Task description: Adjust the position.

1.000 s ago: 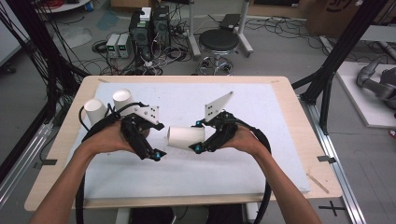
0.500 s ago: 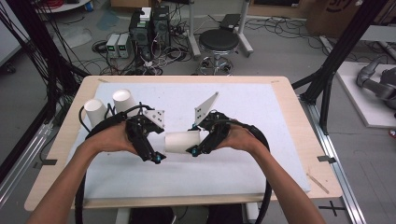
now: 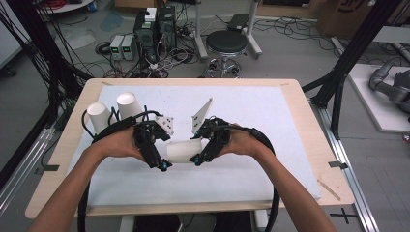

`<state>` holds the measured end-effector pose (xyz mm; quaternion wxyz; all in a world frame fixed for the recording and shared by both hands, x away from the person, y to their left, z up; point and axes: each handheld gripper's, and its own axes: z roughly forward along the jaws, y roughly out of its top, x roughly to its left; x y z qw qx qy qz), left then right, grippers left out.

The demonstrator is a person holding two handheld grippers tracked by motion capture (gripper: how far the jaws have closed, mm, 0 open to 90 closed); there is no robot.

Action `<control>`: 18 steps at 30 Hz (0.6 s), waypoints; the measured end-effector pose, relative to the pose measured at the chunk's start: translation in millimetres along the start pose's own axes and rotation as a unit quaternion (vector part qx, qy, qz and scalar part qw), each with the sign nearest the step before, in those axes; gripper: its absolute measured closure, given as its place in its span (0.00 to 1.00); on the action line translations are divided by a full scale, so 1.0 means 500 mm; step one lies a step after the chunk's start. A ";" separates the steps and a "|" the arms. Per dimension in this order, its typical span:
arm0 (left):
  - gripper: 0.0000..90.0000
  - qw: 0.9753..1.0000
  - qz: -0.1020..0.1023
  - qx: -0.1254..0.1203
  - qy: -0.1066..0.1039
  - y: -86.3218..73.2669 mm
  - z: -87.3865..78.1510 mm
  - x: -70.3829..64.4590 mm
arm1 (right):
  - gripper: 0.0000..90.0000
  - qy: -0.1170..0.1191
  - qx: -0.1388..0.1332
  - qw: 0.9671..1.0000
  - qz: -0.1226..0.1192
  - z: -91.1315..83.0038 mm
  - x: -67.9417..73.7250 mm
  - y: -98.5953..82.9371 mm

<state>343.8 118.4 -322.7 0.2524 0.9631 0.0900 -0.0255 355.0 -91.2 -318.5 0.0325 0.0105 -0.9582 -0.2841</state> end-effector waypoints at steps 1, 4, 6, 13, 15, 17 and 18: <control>0.02 1.000 0.000 0.001 -0.001 0.000 0.001 0.000 | 0.36 0.001 0.003 1.000 0.001 0.001 0.001 0.001; 0.02 1.000 -0.001 0.007 -0.002 0.001 0.007 0.001 | 0.36 0.004 0.011 1.000 0.001 0.006 0.002 0.004; 0.02 1.000 0.000 0.016 -0.004 0.002 0.012 0.002 | 0.36 0.004 0.016 1.000 0.002 0.009 0.001 0.007; 0.02 1.000 0.001 0.030 -0.010 0.006 0.025 0.002 | 0.36 0.004 0.036 0.999 -0.004 0.016 0.000 0.021; 0.02 0.999 0.003 0.032 -0.012 0.007 0.026 0.002 | 0.36 0.008 0.041 0.999 -0.003 0.017 0.001 0.025; 0.02 0.999 0.003 0.032 -0.013 0.008 0.027 0.002 | 0.36 0.007 0.042 0.999 -0.007 0.017 0.000 0.028; 0.02 0.999 0.005 0.032 -0.014 0.008 0.028 0.002 | 0.36 0.008 0.042 0.999 -0.007 0.018 0.000 0.028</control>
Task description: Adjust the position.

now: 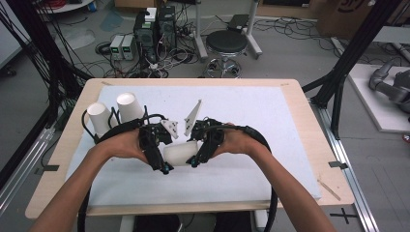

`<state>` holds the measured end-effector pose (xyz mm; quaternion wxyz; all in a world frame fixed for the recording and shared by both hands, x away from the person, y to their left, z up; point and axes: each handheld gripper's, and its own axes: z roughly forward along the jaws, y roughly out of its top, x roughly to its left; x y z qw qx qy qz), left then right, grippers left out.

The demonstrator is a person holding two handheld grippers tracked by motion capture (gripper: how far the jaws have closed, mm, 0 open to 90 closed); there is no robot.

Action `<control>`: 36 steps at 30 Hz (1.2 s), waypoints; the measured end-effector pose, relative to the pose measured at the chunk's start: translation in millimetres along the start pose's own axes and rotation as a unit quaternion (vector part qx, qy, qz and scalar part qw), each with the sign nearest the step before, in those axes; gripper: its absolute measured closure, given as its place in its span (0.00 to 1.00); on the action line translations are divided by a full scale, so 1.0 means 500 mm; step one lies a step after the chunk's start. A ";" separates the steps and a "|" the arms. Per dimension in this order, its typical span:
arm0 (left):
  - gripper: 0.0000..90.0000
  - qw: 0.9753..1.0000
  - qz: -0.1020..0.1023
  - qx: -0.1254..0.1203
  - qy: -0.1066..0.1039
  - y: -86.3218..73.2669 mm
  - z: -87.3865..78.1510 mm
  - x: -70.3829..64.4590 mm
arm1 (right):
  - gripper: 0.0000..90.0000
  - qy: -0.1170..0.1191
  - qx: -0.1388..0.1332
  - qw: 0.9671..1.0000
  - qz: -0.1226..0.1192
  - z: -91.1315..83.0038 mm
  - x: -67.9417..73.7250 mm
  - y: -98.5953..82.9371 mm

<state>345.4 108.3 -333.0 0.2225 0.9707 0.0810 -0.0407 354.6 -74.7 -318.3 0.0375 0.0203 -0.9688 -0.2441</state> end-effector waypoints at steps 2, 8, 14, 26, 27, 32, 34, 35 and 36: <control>0.02 1.000 0.000 0.002 0.001 0.000 0.001 0.000 | 0.36 0.003 0.006 1.000 0.001 0.002 -0.001 -0.001; 0.04 1.000 0.001 0.010 -0.002 0.000 0.005 0.001 | 0.36 0.005 0.016 1.000 0.001 0.008 -0.002 -0.001; 0.13 1.000 0.000 0.011 -0.014 0.001 0.008 0.003 | 0.36 0.007 0.023 1.000 0.000 0.009 -0.002 -0.001; 0.13 0.999 0.000 0.024 -0.024 0.003 0.013 0.006 | 0.36 0.009 0.028 1.000 -0.002 0.013 -0.001 0.001; 0.13 0.999 0.000 0.025 -0.022 0.003 0.014 0.007 | 0.36 0.009 0.028 1.000 0.000 0.013 0.000 0.001; 0.13 0.999 0.003 0.029 -0.029 0.005 0.019 0.005 | 0.36 0.012 0.029 1.000 0.000 0.014 0.000 0.002; 0.13 0.999 0.005 0.034 -0.029 0.006 0.022 0.004 | 0.36 0.013 0.030 0.999 -0.001 0.015 0.001 0.002; 0.13 0.999 0.005 0.035 -0.028 0.007 0.023 0.004 | 0.36 0.013 0.032 0.999 -0.002 0.015 0.001 0.003; 0.13 0.999 0.007 0.036 -0.028 0.007 0.023 0.004 | 0.36 0.015 0.030 0.999 -0.002 0.016 0.001 0.003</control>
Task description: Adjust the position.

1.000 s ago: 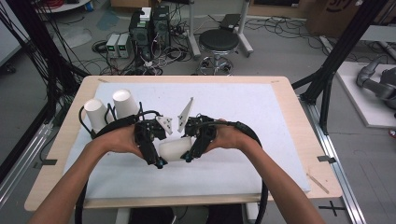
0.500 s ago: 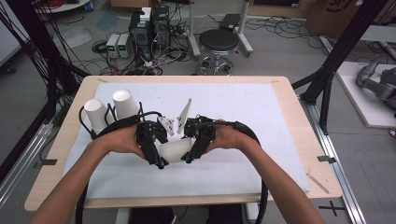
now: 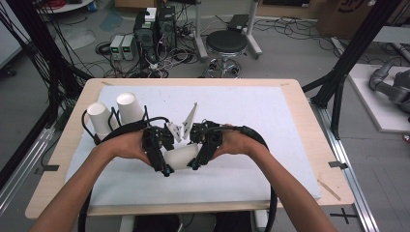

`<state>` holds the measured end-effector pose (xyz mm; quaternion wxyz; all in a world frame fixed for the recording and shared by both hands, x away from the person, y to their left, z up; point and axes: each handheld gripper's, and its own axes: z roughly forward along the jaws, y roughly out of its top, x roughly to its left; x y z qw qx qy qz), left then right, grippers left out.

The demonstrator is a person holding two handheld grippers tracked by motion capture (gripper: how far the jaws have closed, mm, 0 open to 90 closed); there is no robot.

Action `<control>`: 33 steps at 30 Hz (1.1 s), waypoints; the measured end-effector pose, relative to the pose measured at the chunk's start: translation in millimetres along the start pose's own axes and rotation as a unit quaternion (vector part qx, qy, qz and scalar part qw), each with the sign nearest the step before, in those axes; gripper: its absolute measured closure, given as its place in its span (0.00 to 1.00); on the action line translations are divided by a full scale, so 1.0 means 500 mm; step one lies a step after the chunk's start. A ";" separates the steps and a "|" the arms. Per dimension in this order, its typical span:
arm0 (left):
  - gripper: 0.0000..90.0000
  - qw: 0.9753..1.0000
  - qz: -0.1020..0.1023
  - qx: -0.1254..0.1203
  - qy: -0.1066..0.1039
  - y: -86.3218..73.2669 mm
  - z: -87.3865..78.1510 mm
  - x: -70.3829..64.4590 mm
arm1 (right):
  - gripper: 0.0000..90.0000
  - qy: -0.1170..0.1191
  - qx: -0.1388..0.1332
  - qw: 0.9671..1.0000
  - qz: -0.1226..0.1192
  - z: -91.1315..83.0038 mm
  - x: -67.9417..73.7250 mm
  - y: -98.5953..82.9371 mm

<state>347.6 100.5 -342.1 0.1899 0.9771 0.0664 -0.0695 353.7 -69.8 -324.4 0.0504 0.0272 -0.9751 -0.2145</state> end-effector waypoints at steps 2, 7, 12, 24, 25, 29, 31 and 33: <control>0.16 1.000 0.003 0.000 -0.004 0.000 0.000 0.000 | 0.36 -0.001 -0.001 1.000 0.001 0.000 0.000 0.000; 0.23 1.000 0.004 -0.002 -0.010 0.000 -0.001 0.002 | 0.36 -0.001 0.000 1.000 0.002 0.000 -0.001 0.000; 0.27 1.000 0.006 0.001 -0.015 0.001 -0.002 0.001 | 0.36 -0.001 0.002 1.000 -0.001 0.002 -0.001 0.001; 0.40 0.999 0.020 0.001 -0.025 0.002 -0.004 0.003 | 0.36 -0.006 0.001 1.000 0.001 0.001 -0.003 0.000; 0.40 1.000 0.022 0.001 -0.023 0.002 -0.004 0.003 | 0.36 -0.006 0.000 1.000 0.001 0.001 -0.003 0.000; 0.40 1.000 0.020 0.000 -0.020 0.002 -0.005 0.002 | 0.36 -0.006 -0.001 1.000 0.001 0.001 -0.003 0.000; 0.40 1.000 0.020 -0.001 -0.020 0.002 -0.005 0.002 | 0.35 -0.008 -0.001 1.000 0.001 0.001 -0.003 0.000; 0.40 1.000 0.020 -0.004 -0.020 0.001 -0.005 0.001 | 0.30 -0.007 0.001 1.000 -0.001 0.002 -0.002 0.001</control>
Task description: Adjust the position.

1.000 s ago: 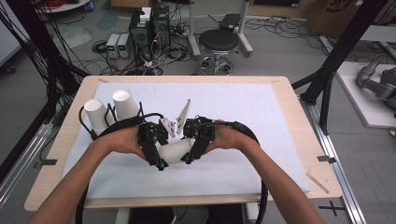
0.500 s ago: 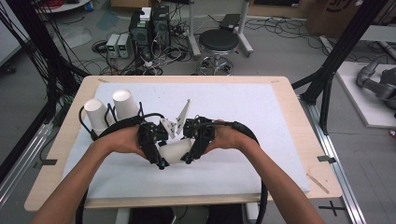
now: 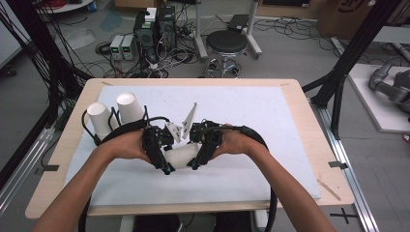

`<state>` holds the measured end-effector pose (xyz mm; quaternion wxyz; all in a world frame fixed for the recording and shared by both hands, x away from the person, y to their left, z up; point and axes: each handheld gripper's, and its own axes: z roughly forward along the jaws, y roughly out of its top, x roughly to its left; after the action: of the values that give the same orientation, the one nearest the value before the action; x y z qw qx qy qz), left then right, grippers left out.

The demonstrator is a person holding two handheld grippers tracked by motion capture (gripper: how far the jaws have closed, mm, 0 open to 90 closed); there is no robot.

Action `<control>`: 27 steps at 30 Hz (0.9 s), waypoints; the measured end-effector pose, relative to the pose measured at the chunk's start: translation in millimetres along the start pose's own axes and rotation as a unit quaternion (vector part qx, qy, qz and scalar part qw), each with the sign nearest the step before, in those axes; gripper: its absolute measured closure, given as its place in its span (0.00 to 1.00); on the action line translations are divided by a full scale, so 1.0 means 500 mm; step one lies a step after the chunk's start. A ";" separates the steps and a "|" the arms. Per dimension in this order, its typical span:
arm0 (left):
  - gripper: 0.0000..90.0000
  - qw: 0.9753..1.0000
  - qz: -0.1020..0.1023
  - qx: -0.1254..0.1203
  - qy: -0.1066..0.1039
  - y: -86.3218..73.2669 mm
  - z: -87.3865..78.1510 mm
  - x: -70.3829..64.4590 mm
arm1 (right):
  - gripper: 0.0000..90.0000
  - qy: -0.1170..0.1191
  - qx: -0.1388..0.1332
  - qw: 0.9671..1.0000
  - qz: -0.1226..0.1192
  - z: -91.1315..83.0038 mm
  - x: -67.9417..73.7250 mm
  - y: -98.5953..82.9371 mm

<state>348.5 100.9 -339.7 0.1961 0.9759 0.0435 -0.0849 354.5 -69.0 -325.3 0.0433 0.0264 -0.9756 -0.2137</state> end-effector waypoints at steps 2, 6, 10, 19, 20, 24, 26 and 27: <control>0.39 1.000 0.006 0.000 0.004 0.000 -0.001 0.000 | 0.25 0.002 -0.003 1.000 0.002 0.001 0.001 0.000; 0.39 1.000 -0.001 -0.007 0.004 -0.002 -0.003 -0.002 | 0.15 0.002 -0.006 1.000 0.008 0.005 0.002 0.002; 0.39 1.000 0.003 -0.009 0.007 -0.004 -0.004 -0.002 | 0.14 -0.013 -0.019 1.000 0.021 0.003 0.001 0.002; 0.39 1.000 0.009 -0.015 0.007 -0.006 -0.010 -0.003 | 0.14 -0.004 -0.044 0.999 0.028 -0.016 -0.004 -0.009; 0.39 1.000 0.008 -0.018 0.007 -0.007 -0.010 -0.004 | 0.14 -0.004 -0.044 0.999 0.031 -0.018 -0.003 -0.010; 0.39 1.000 0.008 -0.021 0.010 -0.009 -0.014 -0.005 | 0.14 -0.002 -0.052 0.998 0.032 -0.026 -0.003 -0.016; 0.39 1.000 0.008 -0.024 0.010 -0.011 -0.015 -0.006 | 0.14 -0.003 -0.055 0.998 0.033 -0.027 -0.004 -0.017; 0.39 1.000 0.008 -0.025 0.012 -0.011 -0.016 -0.005 | 0.14 -0.003 -0.056 0.998 0.033 -0.028 -0.004 -0.018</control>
<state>346.4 109.1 -334.0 0.2205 0.9720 0.0397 -0.0706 358.0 -82.8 -316.2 0.0485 -0.0089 -0.9626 -0.2666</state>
